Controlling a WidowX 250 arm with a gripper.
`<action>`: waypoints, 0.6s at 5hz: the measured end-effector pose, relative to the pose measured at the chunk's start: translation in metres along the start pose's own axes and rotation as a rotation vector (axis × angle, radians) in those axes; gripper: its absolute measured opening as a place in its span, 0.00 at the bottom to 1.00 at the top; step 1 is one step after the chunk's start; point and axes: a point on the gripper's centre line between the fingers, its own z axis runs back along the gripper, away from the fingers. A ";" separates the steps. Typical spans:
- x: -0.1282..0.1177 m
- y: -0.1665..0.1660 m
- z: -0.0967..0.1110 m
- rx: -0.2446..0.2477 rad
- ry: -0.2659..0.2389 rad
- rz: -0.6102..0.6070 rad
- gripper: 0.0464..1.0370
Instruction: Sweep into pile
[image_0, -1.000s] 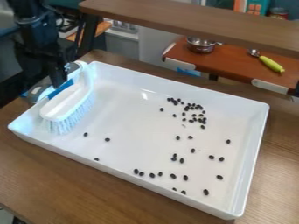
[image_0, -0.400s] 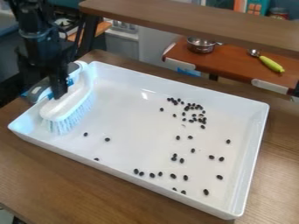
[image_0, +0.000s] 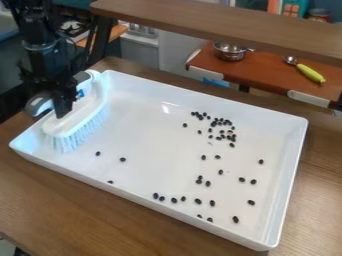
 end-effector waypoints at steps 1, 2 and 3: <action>-0.001 -0.001 -0.002 0.006 -0.003 0.001 0.45; -0.008 -0.008 -0.005 -0.004 0.015 -0.009 0.45; -0.018 -0.017 -0.003 -0.021 0.041 -0.022 0.45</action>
